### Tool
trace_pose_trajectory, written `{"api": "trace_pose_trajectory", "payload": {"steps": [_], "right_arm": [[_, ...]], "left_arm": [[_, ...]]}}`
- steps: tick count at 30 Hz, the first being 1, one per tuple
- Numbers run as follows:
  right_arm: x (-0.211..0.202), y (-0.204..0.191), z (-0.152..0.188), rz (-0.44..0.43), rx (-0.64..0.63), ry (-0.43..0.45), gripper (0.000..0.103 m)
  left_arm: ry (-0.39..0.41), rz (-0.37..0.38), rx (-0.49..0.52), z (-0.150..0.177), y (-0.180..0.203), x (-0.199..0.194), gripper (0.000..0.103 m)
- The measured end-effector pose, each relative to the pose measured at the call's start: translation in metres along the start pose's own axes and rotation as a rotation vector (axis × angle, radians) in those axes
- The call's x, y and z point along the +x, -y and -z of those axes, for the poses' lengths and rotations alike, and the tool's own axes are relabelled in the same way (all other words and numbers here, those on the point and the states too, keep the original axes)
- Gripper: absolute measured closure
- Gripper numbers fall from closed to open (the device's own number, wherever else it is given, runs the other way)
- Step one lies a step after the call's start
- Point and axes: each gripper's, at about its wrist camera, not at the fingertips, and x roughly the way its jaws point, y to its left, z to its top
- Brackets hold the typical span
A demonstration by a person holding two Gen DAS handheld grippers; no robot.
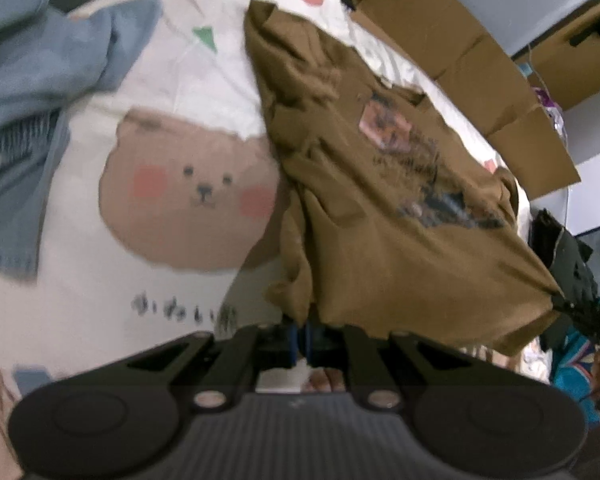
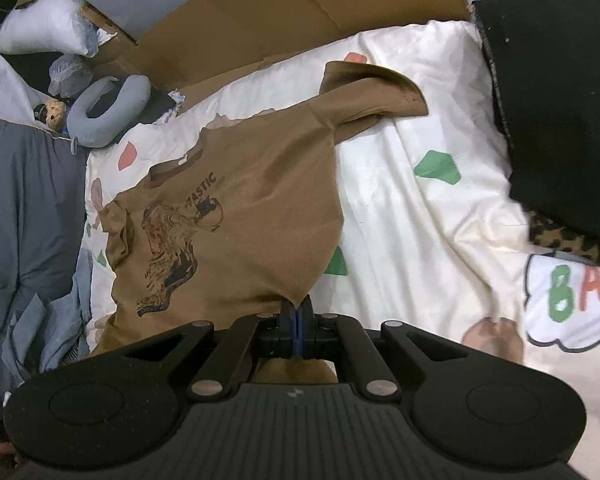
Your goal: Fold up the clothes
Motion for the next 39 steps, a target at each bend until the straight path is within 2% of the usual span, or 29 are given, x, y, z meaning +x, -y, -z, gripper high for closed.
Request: {"api": "trace_pose_trajectory", "payload": {"steps": [1, 3, 4, 5, 8, 9, 10, 11, 12, 13, 15, 20, 29, 31, 33, 34, 35, 36, 37, 39], "right_arm": [[-0.002, 0.001, 0.001, 0.009, 0.001, -0.001, 0.103], [-0.005, 0.006, 0.003, 0.030, 0.002, -0.002, 0.103], [-0.005, 0.009, 0.003, 0.045, -0.002, -0.005, 0.103], [-0.003, 0.011, 0.004, 0.062, -0.010, -0.012, 0.103], [0.001, 0.016, 0.007, 0.108, -0.029, -0.023, 0.101], [0.002, 0.018, 0.007, 0.119, -0.031, -0.028, 0.101], [0.004, 0.020, 0.008, 0.121, -0.027, -0.034, 0.097], [0.005, 0.023, 0.008, 0.118, -0.023, -0.037, 0.093], [0.007, 0.024, 0.008, 0.116, -0.025, -0.037, 0.077], [0.009, 0.025, 0.008, 0.118, -0.030, -0.035, 0.054], [0.016, 0.027, 0.007, 0.122, -0.045, -0.036, 0.046], [0.040, 0.034, 0.001, 0.134, -0.054, -0.046, 0.046], [0.082, 0.039, -0.020, 0.175, -0.110, -0.058, 0.044], [0.091, 0.040, -0.021, 0.190, -0.113, -0.066, 0.041], [0.101, 0.042, -0.019, 0.204, -0.120, -0.085, 0.041], [0.105, 0.043, -0.018, 0.207, -0.124, -0.094, 0.041], [0.107, 0.043, -0.016, 0.209, -0.127, -0.100, 0.041], [0.110, 0.044, -0.014, 0.210, -0.130, -0.106, 0.042], [0.112, 0.044, -0.012, 0.212, -0.133, -0.112, 0.048], [0.112, 0.043, -0.009, 0.197, -0.132, -0.119, 0.059]], "left_arm": [[-0.014, 0.004, -0.009, 0.004, -0.001, 0.001, 0.098], [-0.040, 0.012, -0.027, 0.011, -0.004, 0.004, 0.091], [-0.045, 0.013, -0.030, 0.012, -0.005, 0.006, 0.083], [-0.037, 0.008, -0.019, 0.012, -0.004, 0.007, 0.072], [-0.011, -0.022, 0.013, 0.006, -0.003, 0.011, 0.059], [-0.003, -0.034, 0.013, 0.003, -0.003, 0.013, 0.057], [0.006, -0.044, 0.013, -0.001, -0.004, 0.015, 0.053], [0.020, -0.043, 0.012, -0.005, -0.004, 0.018, 0.048], [0.037, -0.040, 0.018, -0.010, -0.004, 0.021, 0.045], [0.050, -0.045, 0.025, -0.014, -0.003, 0.025, 0.039], [0.064, -0.057, 0.032, -0.022, -0.004, 0.036, 0.038], [0.085, -0.070, 0.022, -0.036, -0.009, 0.067, 0.038], [0.059, -0.043, -0.021, -0.040, -0.016, 0.118, 0.037], [0.043, -0.039, -0.026, -0.039, -0.017, 0.127, 0.038], [0.032, -0.028, -0.020, -0.037, -0.016, 0.133, 0.044], [0.026, -0.023, -0.014, -0.036, -0.014, 0.135, 0.054], [0.016, -0.020, -0.006, -0.035, -0.012, 0.138, 0.073], [-0.004, -0.018, -0.005, -0.033, -0.011, 0.140, 0.088], [-0.023, -0.017, -0.004, -0.032, -0.010, 0.143, 0.099], [-0.023, -0.014, -0.003, -0.029, -0.010, 0.139, 0.099]]}}
